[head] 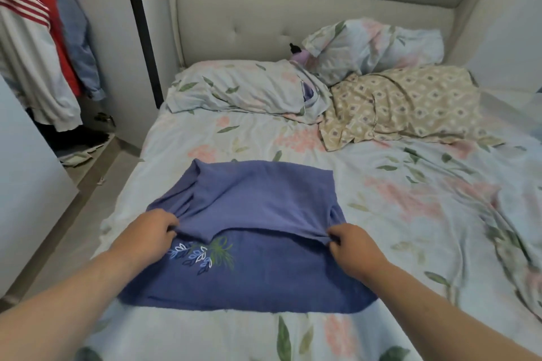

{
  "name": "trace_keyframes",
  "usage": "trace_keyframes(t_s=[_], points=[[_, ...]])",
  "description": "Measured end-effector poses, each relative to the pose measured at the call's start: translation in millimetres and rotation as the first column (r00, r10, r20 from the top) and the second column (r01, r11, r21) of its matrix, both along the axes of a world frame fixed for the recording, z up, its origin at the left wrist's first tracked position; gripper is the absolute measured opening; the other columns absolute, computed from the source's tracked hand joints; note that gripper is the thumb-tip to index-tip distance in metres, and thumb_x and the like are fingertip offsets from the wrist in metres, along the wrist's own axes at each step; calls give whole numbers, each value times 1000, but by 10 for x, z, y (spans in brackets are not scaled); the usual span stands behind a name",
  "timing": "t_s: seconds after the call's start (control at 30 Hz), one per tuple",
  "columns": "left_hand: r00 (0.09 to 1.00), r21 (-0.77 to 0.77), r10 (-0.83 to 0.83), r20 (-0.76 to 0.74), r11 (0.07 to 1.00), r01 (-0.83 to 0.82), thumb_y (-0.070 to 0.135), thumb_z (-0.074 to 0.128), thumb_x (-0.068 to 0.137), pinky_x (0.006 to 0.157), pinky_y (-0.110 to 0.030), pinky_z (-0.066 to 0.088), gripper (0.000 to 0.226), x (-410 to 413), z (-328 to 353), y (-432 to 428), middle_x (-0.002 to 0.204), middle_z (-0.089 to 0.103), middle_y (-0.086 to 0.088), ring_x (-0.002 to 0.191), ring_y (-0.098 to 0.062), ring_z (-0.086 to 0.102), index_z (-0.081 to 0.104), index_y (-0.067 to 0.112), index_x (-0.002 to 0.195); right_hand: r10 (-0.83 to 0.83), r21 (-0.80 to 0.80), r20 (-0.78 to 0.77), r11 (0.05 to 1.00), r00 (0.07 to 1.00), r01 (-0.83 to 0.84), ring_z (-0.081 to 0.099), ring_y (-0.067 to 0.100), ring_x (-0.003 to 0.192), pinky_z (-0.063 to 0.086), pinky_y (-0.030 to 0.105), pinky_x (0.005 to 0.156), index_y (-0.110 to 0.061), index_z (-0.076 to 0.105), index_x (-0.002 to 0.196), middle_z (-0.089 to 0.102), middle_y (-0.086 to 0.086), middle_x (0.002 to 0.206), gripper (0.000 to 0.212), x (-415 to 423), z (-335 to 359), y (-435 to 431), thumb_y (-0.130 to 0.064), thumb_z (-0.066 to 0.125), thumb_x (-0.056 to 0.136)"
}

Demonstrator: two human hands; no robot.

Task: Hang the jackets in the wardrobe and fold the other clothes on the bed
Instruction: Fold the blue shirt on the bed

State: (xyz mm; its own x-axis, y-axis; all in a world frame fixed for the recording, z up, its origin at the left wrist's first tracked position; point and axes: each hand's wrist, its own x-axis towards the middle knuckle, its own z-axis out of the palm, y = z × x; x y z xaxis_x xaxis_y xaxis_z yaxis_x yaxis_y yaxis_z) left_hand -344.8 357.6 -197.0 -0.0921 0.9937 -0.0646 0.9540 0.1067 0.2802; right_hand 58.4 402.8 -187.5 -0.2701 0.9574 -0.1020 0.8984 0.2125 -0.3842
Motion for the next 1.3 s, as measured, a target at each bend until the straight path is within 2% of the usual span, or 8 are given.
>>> trace_keyframes(t_s=[0.17,0.43,0.63,0.77,0.9,1.1,1.23,1.3], points=[[996,31,56,70,998,-58,11,61,88,73,-33,47,18,29,-92,-472,87,65,0,85,-24,62,67,23,76,-39,-28,-64,999,997,38,48,13,61,35,29,58,-19,47,62,55,-1,63,28,65,-173,-468,-9,49,88],[996,22,76,48,997,-77,16,58,86,69,-35,49,16,5,22,-946,79,62,4,78,-21,58,64,21,73,-37,13,2,999,999,37,57,17,74,45,30,66,-20,74,86,69,-1,81,26,276,-97,-800,-10,51,91],[993,-234,-5,-115,972,-22,34,52,82,61,-27,45,14,10,-17,-1171,73,58,8,71,-13,58,51,28,70,39,-60,152,998,988,-30,57,24,71,43,35,63,-11,66,73,64,5,75,17,367,-67,-920,-11,51,81],[998,-127,44,54,991,-37,38,52,73,63,-31,48,14,-2,8,-1008,81,59,10,71,-10,58,61,27,71,-71,-29,-49,997,996,70,58,18,69,47,32,63,-18,70,72,64,3,75,16,322,44,-855,-16,55,76],[967,96,150,205,980,-172,45,59,83,68,-33,44,22,70,14,-639,89,53,9,81,-19,57,47,27,79,-317,82,-256,934,913,347,53,16,53,39,27,49,-11,62,68,61,4,66,18,187,113,-508,-18,52,83],[888,-171,316,333,947,-273,33,59,88,54,-32,33,35,228,-120,-48,63,52,-1,59,-18,47,42,14,64,-607,-373,-267,781,748,501,62,31,74,52,40,70,7,65,90,67,21,87,40,-48,0,-42,-33,61,92],[795,-73,377,476,917,-391,24,44,97,67,-39,40,23,192,-246,60,84,56,-9,76,-28,52,46,8,81,-512,-217,-197,855,836,472,52,33,65,47,44,67,0,49,69,56,21,71,37,-126,-71,24,-27,61,91],[773,-2,394,497,891,-453,22,44,99,79,-43,42,20,73,-263,116,98,58,-15,93,-36,56,48,4,92,-506,-197,-179,859,844,473,54,32,66,43,39,62,4,53,72,61,20,73,35,-98,-140,32,-24,58,94]])
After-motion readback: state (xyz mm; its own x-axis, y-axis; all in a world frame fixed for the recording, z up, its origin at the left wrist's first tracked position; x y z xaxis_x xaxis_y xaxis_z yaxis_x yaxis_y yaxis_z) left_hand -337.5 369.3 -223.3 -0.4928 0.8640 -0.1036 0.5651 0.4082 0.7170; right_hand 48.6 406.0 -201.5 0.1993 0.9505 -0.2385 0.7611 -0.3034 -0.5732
